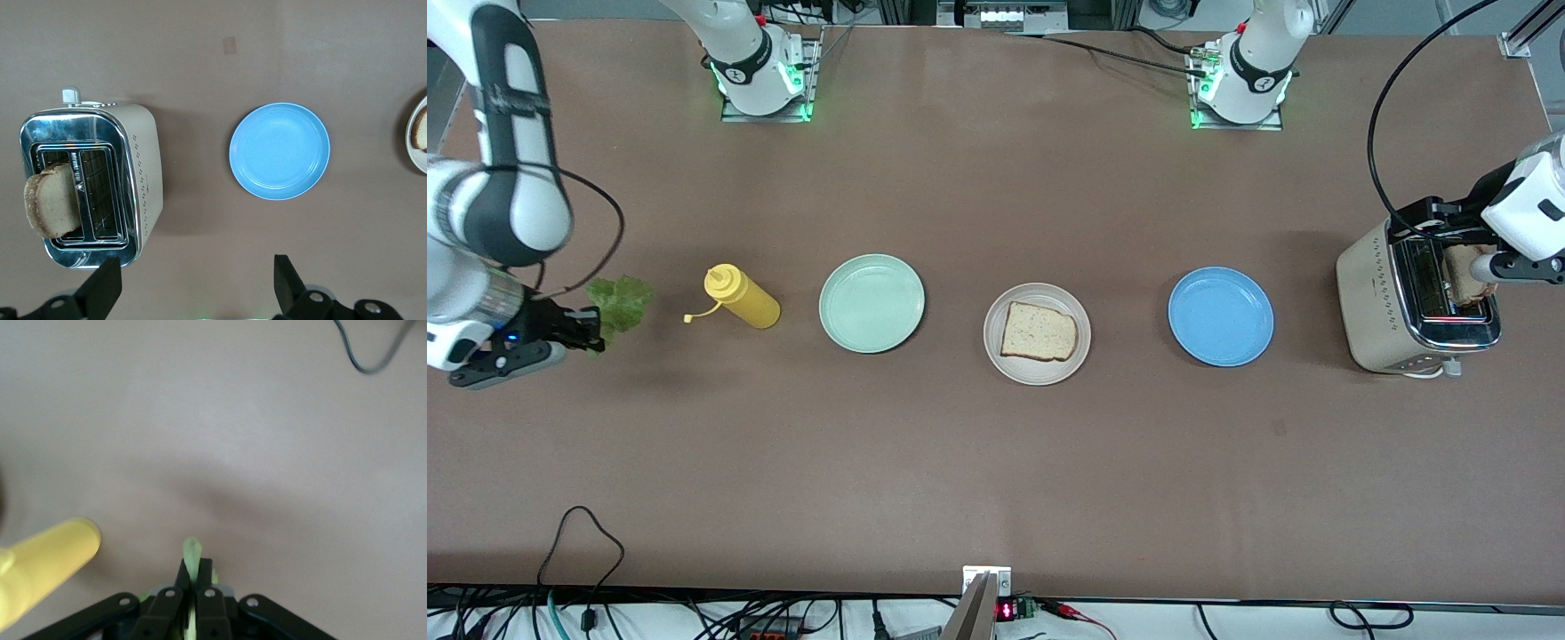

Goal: Make sandwich in beige plate with both arms
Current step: 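Grasp the green lettuce leaf with the right gripper and lift it, then carry the lettuce leaf onto the toast on the beige plate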

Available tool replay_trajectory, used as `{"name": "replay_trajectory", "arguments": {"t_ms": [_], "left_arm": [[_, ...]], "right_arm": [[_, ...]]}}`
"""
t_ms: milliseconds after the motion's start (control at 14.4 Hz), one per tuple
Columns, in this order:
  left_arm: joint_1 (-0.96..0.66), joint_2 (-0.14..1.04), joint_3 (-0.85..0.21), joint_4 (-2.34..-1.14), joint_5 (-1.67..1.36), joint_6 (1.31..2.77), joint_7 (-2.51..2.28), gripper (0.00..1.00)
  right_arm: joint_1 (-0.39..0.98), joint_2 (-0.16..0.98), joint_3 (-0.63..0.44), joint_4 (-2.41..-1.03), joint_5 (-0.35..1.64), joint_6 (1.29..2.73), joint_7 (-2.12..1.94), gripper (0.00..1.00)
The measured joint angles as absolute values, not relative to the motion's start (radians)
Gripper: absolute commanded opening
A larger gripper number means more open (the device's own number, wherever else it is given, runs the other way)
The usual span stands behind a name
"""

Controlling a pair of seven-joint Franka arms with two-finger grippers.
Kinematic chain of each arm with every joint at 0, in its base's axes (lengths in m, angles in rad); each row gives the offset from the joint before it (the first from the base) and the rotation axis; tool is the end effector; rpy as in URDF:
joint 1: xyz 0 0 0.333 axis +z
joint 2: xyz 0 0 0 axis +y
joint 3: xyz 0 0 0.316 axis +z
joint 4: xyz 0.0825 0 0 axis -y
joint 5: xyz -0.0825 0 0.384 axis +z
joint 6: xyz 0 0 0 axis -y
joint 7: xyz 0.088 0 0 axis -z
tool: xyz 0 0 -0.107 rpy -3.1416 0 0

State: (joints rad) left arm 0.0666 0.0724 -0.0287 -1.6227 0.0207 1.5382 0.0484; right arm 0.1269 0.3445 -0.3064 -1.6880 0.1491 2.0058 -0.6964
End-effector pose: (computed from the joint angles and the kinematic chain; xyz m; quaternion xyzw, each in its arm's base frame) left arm 0.5661 0.0242 0.5571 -0.9969 0.0058 0.0787 0.0059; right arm 0.6434 -0.0889 0.4050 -0.9724 -0.2327 -0.0030 0.0167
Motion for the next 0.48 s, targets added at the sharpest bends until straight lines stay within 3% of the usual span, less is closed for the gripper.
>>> {"name": "replay_trajectory", "arguments": {"t_ms": [346, 485], "left_arm": [[0.067, 0.072, -0.029, -1.623, 0.021, 1.536, 0.048, 1.00], [0.067, 0.072, -0.029, -1.622, 0.021, 1.536, 0.048, 1.00]], "right_arm": [[0.212, 0.342, -0.302, -1.467, 0.112, 1.707, -0.884, 0.00], [0.269, 0.342, -0.301, -1.423, 0.112, 1.658, -0.921, 0.00]]}}
